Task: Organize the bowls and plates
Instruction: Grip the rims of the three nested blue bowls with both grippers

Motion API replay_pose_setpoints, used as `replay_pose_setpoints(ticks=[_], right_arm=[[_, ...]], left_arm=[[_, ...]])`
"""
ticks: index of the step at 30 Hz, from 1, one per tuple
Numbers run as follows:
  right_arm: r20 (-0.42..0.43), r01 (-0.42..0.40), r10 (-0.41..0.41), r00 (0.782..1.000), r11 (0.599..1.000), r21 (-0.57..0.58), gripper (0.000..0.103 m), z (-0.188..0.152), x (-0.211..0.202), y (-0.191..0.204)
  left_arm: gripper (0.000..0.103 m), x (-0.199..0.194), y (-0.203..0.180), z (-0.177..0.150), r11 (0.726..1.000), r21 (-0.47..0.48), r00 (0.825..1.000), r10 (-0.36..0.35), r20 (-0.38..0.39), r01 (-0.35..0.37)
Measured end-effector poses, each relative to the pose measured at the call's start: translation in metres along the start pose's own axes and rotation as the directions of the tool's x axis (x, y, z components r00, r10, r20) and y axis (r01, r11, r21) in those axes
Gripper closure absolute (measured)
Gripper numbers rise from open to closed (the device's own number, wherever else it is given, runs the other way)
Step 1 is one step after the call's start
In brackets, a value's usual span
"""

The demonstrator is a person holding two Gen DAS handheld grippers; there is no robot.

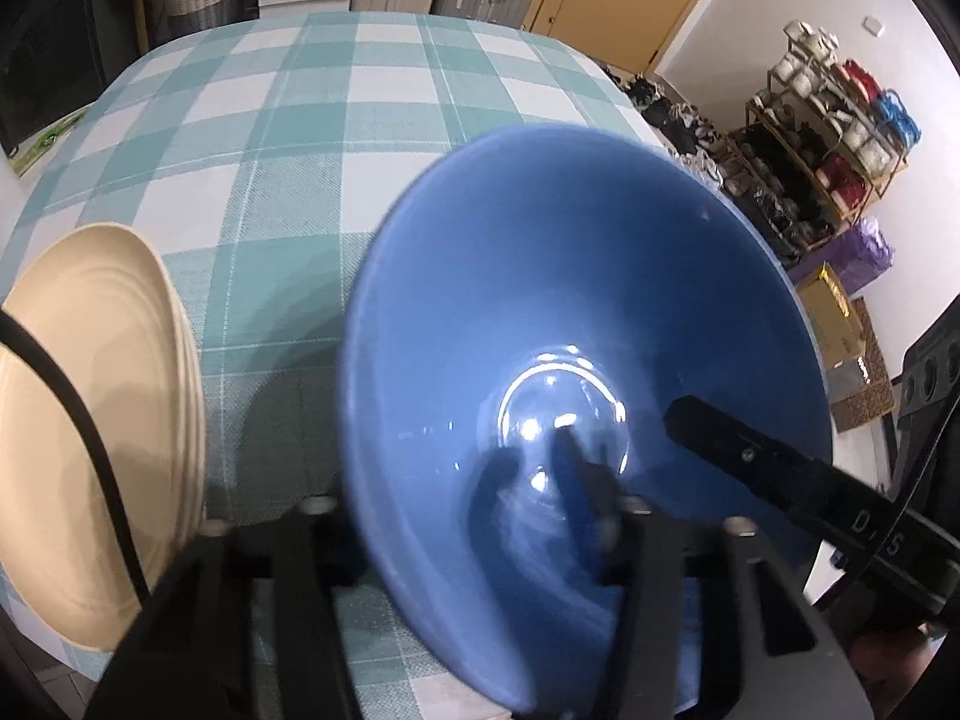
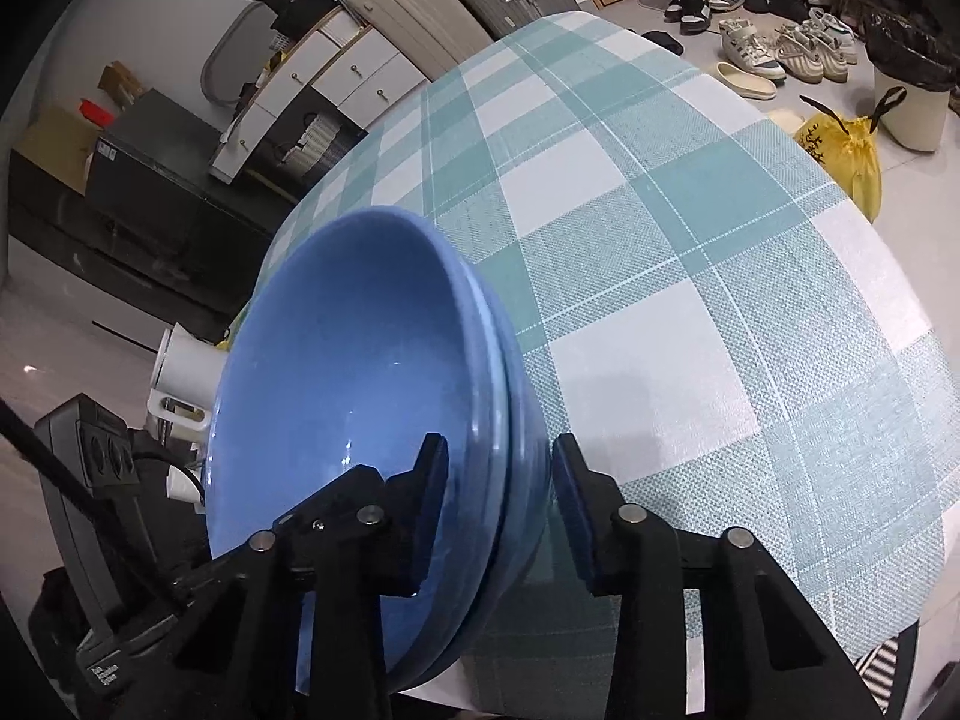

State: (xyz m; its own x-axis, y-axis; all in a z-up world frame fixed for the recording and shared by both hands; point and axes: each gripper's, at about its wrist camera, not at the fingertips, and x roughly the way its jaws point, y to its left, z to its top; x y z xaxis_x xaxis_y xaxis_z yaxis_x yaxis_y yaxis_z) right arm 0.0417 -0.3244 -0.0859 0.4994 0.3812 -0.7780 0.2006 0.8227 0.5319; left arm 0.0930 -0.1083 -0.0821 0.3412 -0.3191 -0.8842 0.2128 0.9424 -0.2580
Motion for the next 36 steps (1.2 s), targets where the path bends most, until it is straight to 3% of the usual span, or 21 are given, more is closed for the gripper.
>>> replay_pose_setpoints(ticks=[9,17,23,36], right_arm=[[0.008,0.015,-0.015,1.000,1.000,0.009,0.076,-0.001,-0.004,-0.001],[0.014,0.026,-0.026,1.000,1.000,0.001,0.078,-0.002,-0.003,0.001],[-0.015,0.121,-0.122,0.992,0.990,-0.079,0.078,-0.002,0.013,0.013],[-0.044,0.136,-0.140,0.989,0.987,-0.081,0.082,0.004,0.020,0.013]], left_arm=[[0.075,0.000,0.004,-0.001,1.000,-0.019,1.000,0.007,-0.007,-0.007],[0.076,0.001,0.006,-0.002,1.000,-0.024,1.000,0.000,-0.018,0.000],[0.075,0.004,0.005,-0.001,0.999,-0.028,1.000,-0.016,-0.021,0.016],[0.074,0.006,0.008,0.000,0.997,-0.075,0.999,-0.016,-0.041,0.013]])
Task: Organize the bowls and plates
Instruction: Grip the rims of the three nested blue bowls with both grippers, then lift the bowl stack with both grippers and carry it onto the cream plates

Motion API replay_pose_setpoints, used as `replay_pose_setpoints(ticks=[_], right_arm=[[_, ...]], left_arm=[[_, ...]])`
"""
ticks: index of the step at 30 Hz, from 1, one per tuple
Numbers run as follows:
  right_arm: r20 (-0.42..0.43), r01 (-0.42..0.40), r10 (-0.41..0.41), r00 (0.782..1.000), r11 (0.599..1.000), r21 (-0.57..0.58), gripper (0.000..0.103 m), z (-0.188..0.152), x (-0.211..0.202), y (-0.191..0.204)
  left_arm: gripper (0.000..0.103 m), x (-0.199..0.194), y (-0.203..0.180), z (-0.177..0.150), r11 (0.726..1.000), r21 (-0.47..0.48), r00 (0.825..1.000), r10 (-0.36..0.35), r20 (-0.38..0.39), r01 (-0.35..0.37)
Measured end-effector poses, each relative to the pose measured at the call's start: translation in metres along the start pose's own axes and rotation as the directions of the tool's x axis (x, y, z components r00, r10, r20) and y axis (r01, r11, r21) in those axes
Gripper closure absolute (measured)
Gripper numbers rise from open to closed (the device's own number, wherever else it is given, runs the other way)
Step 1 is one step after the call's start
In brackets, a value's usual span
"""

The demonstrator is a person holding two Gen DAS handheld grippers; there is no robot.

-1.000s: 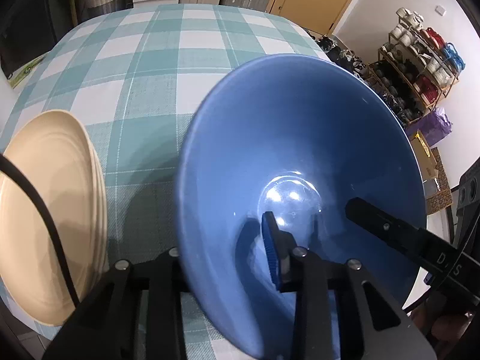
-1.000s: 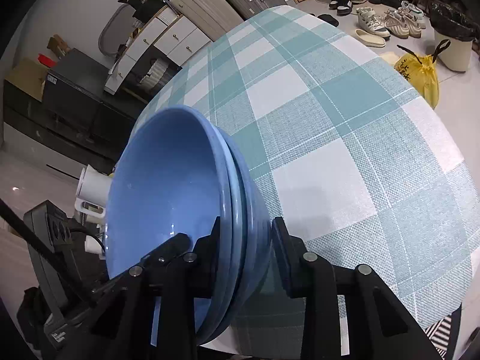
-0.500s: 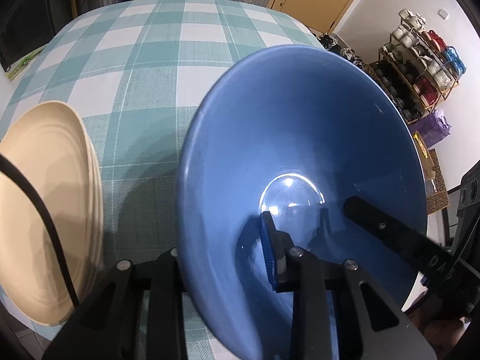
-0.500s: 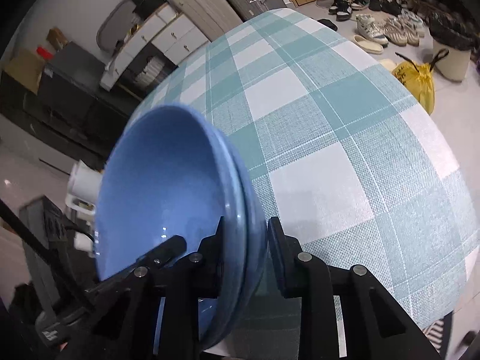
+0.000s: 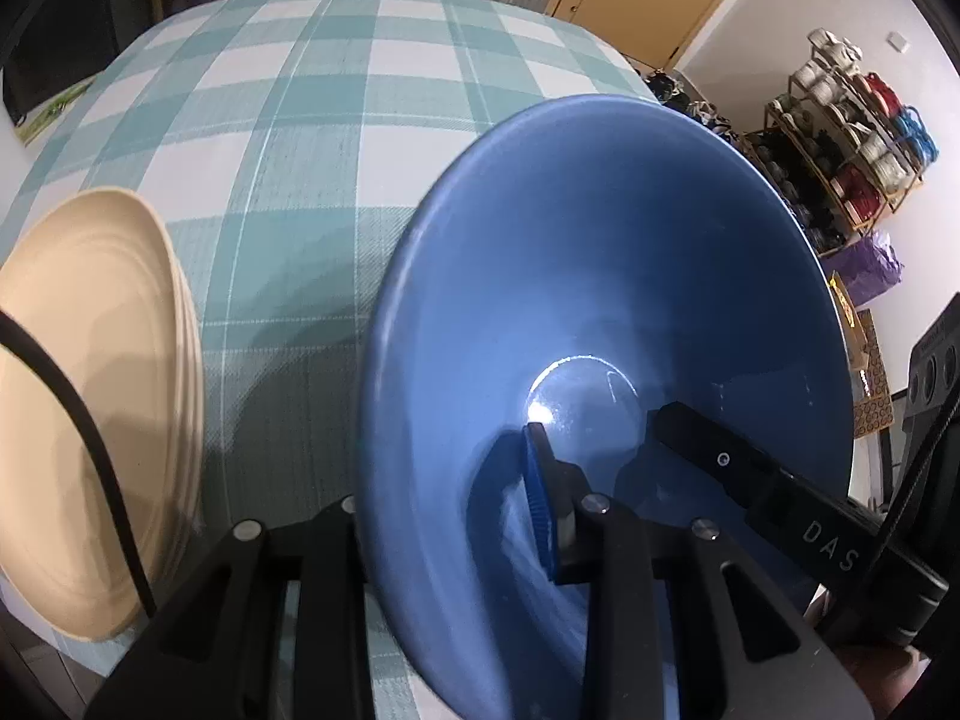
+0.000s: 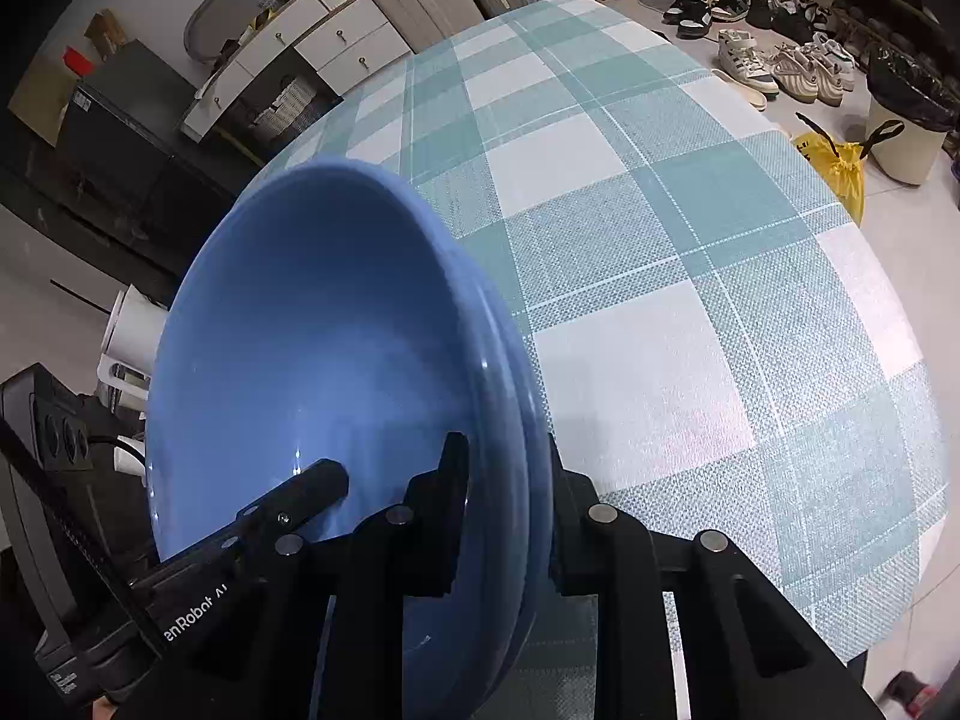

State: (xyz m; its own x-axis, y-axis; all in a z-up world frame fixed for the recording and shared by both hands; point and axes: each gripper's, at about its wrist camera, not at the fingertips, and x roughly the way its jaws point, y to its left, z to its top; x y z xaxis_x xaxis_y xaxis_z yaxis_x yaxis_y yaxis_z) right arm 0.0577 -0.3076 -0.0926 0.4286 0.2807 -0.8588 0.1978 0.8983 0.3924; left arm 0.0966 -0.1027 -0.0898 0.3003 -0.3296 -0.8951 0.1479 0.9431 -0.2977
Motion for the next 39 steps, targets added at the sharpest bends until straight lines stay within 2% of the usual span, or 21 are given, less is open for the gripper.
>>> replay_pose_setpoints(ticks=[7,17,23,39], right_arm=[[-0.002,-0.009,0.010,1.000,0.999,0.042,0.083,-0.003,-0.002,-0.003],[0.024,0.006,-0.006,1.000,1.000,0.012,0.083,-0.002,-0.009,0.011],[0.030,0.011,-0.011,0.999,1.000,-0.005,0.083,-0.001,-0.011,0.024],[0.036,0.005,-0.003,0.999,0.999,-0.051,0.083,0.009,-0.022,0.059]], left_arm=[[0.075,-0.001,0.004,0.000,0.999,-0.042,1.000,-0.020,-0.022,0.019],[0.076,-0.012,0.008,0.000,0.998,-0.046,0.999,-0.040,-0.008,0.039],[0.076,-0.020,0.013,0.001,0.999,-0.047,1.000,-0.013,0.017,0.014],[0.076,-0.047,0.036,0.009,0.993,-0.115,0.996,-0.025,0.084,0.035]])
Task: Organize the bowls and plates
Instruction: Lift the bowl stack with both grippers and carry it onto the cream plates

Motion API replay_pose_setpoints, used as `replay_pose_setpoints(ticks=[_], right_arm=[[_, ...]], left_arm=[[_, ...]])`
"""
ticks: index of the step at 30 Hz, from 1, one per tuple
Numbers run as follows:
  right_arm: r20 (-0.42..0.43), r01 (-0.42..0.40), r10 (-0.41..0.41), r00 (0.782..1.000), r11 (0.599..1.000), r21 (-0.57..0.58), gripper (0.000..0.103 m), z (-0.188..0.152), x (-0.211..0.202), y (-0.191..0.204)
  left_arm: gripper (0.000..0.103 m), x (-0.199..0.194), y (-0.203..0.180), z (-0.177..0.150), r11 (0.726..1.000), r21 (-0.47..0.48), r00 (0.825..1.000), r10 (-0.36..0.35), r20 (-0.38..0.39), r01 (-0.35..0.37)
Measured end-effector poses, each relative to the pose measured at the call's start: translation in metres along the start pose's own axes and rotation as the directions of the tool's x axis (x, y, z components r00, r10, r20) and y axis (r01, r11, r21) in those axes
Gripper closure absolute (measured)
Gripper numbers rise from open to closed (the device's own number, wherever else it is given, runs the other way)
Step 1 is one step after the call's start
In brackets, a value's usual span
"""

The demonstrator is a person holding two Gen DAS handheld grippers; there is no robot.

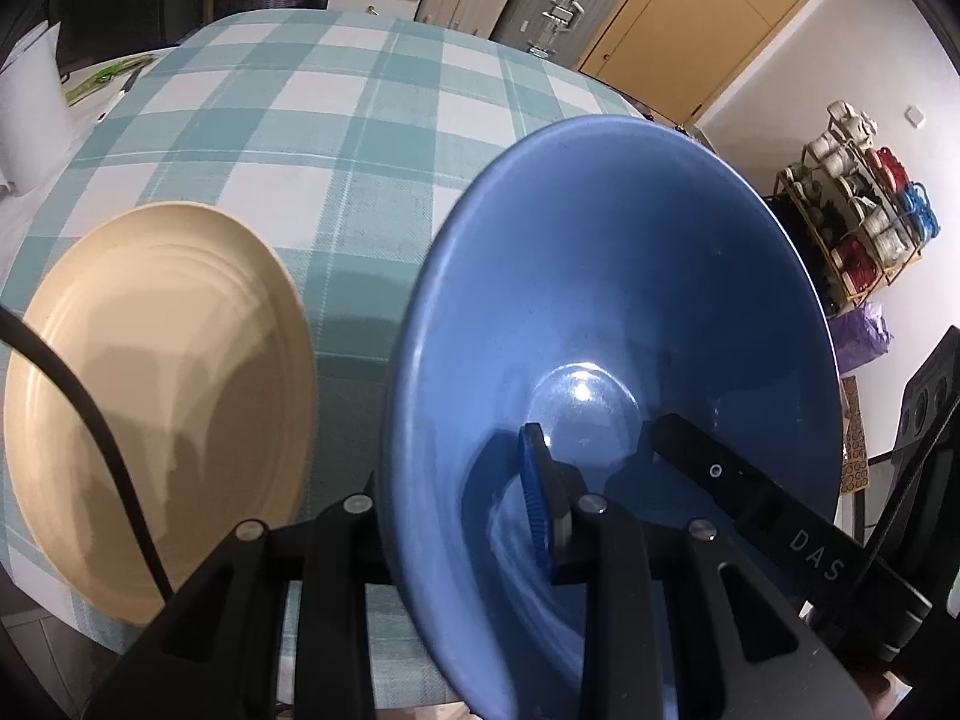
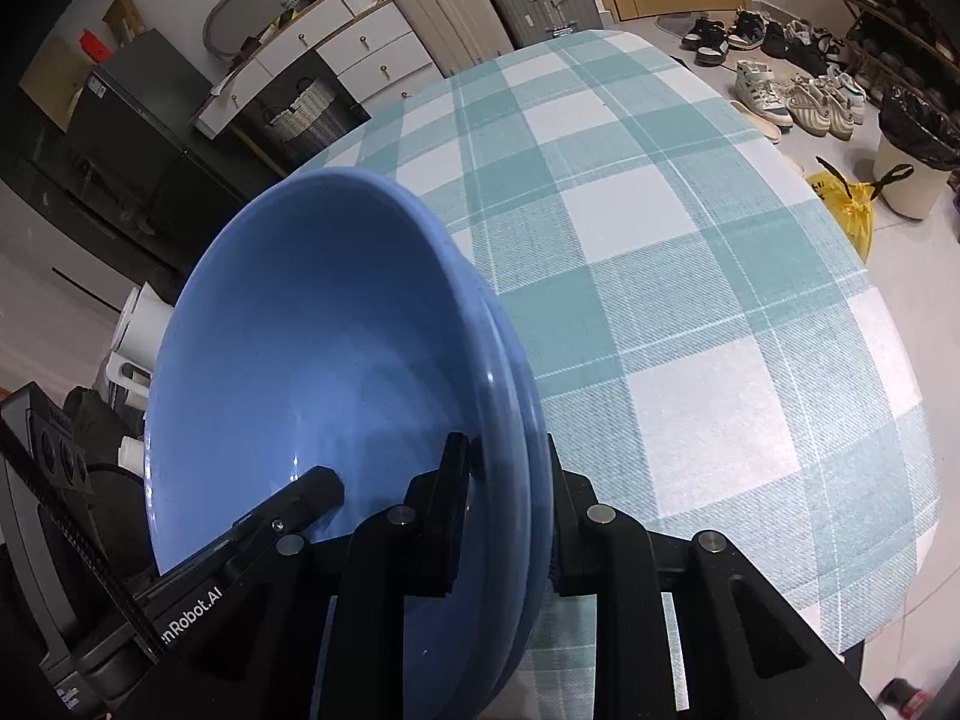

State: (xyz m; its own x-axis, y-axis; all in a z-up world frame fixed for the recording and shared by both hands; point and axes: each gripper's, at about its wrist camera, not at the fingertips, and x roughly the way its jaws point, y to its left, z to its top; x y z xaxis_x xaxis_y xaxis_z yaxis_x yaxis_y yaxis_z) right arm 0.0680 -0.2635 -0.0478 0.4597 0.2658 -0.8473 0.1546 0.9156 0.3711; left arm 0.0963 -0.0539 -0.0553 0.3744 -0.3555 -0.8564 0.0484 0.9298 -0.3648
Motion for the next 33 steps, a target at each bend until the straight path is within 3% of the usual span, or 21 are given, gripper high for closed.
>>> replay_pose_setpoints(ticks=[33], right_arm=[[0.010,-0.054,0.055,0.998,0.997,-0.061,0.083,0.019,-0.007,0.055]], left_arm=[[0.076,-0.045,0.032,0.017,0.997,-0.073,0.995,-0.016,0.094,0.023]])
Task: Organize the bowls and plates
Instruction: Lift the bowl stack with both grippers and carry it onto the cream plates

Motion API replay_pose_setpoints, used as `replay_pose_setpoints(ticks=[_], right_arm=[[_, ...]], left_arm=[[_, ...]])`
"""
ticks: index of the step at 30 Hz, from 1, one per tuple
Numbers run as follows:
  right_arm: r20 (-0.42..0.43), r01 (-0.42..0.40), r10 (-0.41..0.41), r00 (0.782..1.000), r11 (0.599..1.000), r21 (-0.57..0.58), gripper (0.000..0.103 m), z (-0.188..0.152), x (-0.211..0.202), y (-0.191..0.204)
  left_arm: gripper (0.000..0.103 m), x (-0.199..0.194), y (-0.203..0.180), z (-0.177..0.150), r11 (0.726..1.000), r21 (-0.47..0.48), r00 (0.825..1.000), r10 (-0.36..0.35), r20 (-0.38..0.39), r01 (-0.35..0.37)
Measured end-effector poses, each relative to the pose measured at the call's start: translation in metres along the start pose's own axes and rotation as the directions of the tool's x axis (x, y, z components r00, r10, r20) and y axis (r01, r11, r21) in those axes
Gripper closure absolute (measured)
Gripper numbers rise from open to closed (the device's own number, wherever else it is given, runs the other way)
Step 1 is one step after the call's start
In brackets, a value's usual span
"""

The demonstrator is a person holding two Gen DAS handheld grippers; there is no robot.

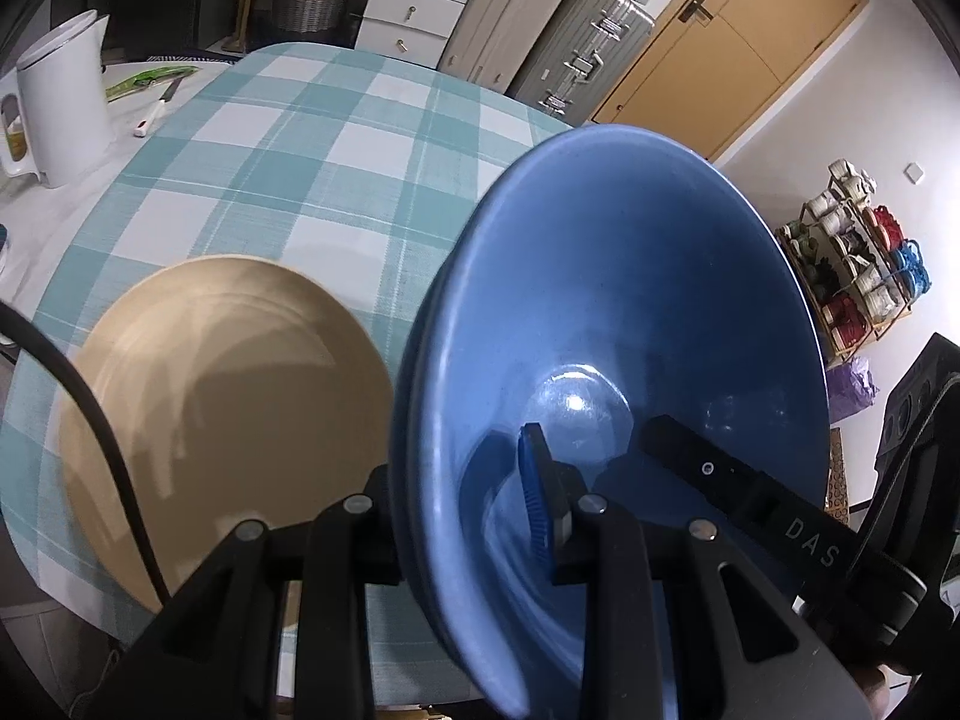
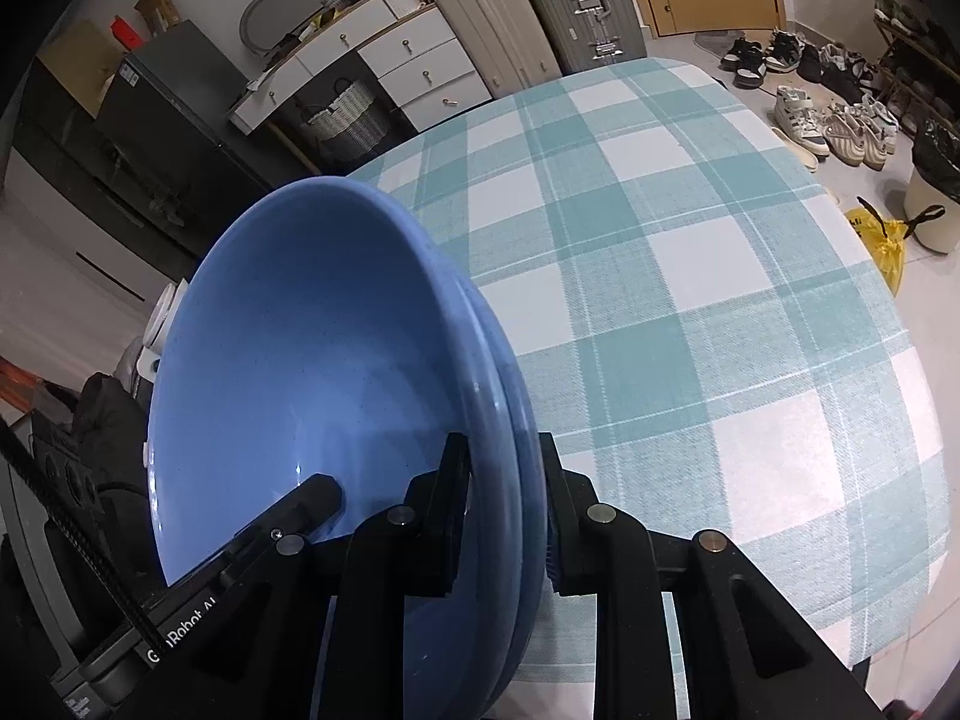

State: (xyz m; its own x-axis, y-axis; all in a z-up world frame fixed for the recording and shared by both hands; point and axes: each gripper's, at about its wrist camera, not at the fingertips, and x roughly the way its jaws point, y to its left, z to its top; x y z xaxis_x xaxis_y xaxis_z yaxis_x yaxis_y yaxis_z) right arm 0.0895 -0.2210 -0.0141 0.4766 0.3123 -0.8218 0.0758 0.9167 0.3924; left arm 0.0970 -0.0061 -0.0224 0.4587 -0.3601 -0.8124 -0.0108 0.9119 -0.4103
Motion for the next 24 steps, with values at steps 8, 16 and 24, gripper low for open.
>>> replay_pose_setpoints(ticks=[8,16,24], right_arm=[[-0.024,-0.045,0.044,0.999,0.998,-0.038,0.083,0.000,0.015,0.037],[-0.060,-0.078,0.074,0.996,0.994,-0.083,0.083,-0.006,0.041,0.080],[-0.113,-0.097,0.085,0.990,0.989,-0.108,0.083,-0.019,0.072,0.106]], left_arm=[[0.076,-0.021,0.030,0.004,0.999,-0.027,0.999,0.038,0.036,-0.037],[0.076,-0.036,0.070,0.006,0.994,-0.072,0.995,0.081,0.050,-0.077],[0.076,-0.038,0.108,-0.002,0.987,-0.104,0.992,0.124,0.026,-0.121]])
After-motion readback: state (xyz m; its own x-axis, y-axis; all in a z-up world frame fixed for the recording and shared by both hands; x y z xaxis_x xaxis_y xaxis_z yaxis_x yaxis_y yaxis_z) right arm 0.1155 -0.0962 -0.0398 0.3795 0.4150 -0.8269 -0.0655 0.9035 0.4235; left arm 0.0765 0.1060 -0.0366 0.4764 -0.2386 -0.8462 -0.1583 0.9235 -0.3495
